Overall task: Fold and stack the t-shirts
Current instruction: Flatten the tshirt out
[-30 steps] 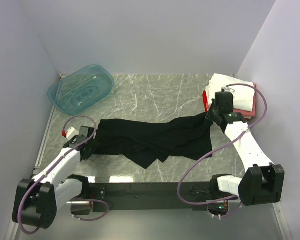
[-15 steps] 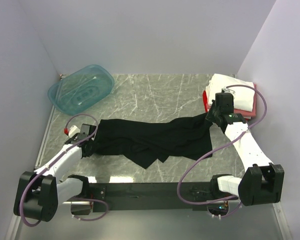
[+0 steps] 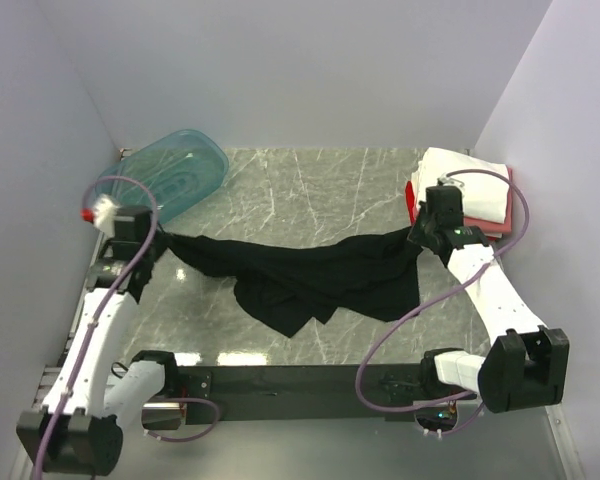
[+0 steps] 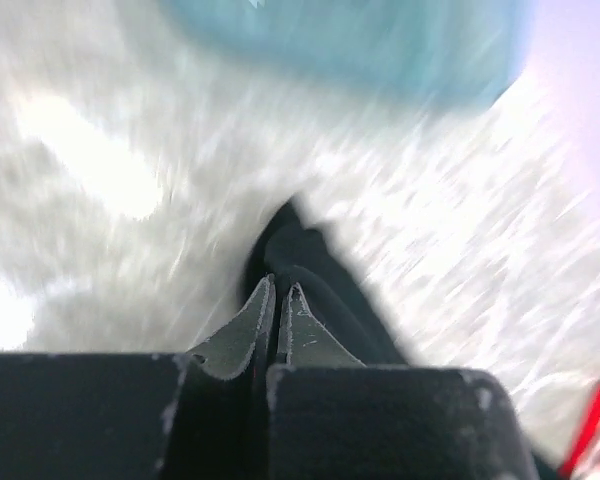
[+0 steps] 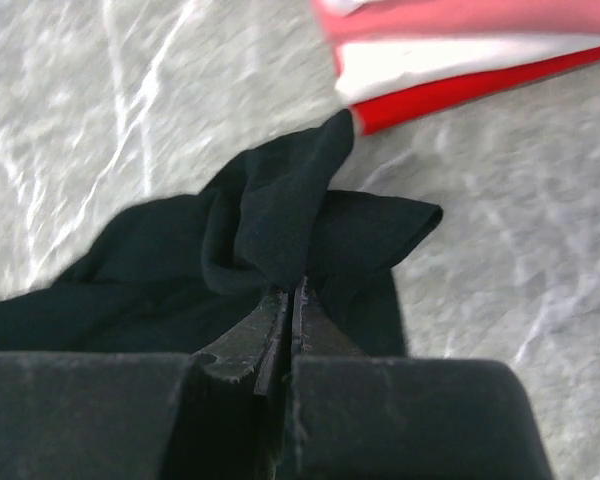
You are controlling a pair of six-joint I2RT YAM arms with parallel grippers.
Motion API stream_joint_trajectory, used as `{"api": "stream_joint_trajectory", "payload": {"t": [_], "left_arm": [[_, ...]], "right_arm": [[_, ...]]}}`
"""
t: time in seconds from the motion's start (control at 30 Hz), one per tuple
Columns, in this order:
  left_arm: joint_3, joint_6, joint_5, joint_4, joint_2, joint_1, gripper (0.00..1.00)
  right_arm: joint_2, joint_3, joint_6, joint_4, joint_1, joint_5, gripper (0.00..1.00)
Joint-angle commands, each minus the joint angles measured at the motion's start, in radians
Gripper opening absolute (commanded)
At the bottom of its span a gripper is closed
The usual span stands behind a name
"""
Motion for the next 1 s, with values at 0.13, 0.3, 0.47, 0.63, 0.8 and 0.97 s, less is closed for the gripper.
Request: {"api": "stream_joint_trajectory", "payload": {"t": [0.13, 0.3, 0.47, 0.63, 0.8, 0.97], "left_arm": [[0.195, 0.138, 0.004, -0.021, -0.122, 0.213, 0.01], [0.191, 0.173, 0.028, -0.027, -0.139, 0.258, 0.01], [0.139, 0.215, 0.039, -0.016, -0.148, 0.265, 0.01], [0.137, 0.267, 0.027, -0.025, -0.139, 0.272, 0.01], [0.123, 0.305, 0.005, -0.024, -0.158, 0.273, 0.01], [0.116, 0.330, -0.010, -0.024, -0.168, 0.276, 0.01]], "right_arm": [[-0.084, 0.035, 0.023, -0.079, 0.194, 0.086, 0.00], [-0.120, -0.057, 0.074, -0.080, 0.363, 0.053, 0.00], [-0.074, -0.159, 0.158, -0.091, 0.406, 0.142, 0.00], [-0.112, -0.157, 0.209, -0.157, 0.451, 0.212, 0.53], [-0.155, -0.235, 0.246, -0.151, 0.509, 0.136, 0.63], [-0.094, -0.266, 0.281, -0.086, 0.589, 0.059, 0.58]]}}
